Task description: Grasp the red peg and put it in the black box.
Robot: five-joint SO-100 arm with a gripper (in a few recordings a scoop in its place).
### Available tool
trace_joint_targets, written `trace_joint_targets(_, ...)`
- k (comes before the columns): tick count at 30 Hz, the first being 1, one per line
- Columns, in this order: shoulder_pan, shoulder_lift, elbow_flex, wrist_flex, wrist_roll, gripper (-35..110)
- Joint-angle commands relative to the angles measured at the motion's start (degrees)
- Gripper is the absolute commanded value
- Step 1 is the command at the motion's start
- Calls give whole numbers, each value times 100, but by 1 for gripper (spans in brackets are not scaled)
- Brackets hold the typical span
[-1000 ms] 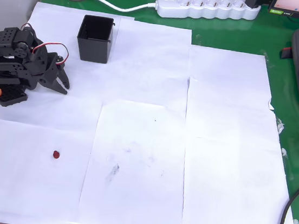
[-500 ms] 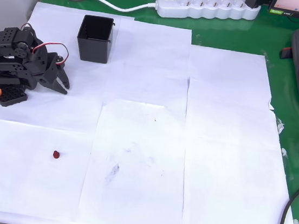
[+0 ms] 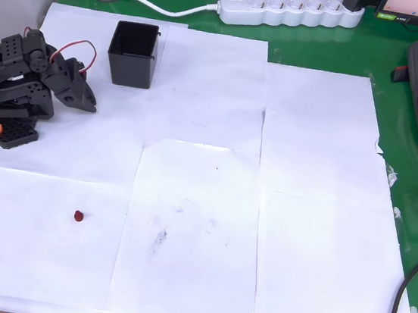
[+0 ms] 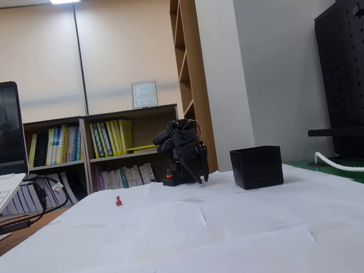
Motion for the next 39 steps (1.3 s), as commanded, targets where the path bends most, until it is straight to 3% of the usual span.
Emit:
trace_joint_targets(1, -35, -105, 26, 466, 35, 0)
trace_joint_targets(11, 141, -105, 26, 396, 677, 0)
trace_joint_targets(14, 1652, -97, 26, 396, 633, 1)
trace_joint_targets(17, 2417, -88, 26, 545, -1213, 3)
trace_joint_targets(19, 2856, -88, 35, 255, -1661, 3)
trace_joint_targets(22, 3419, -105, 26, -1248, -510, 4)
trace_joint_targets(26, 3524, -88, 26, -2259, -888, 0)
trace_joint_targets(32, 3718, 1600, 79, -5651, -510, 0)
trace_joint_targets(39, 3885, 3313, 492, -7998, -272, 0)
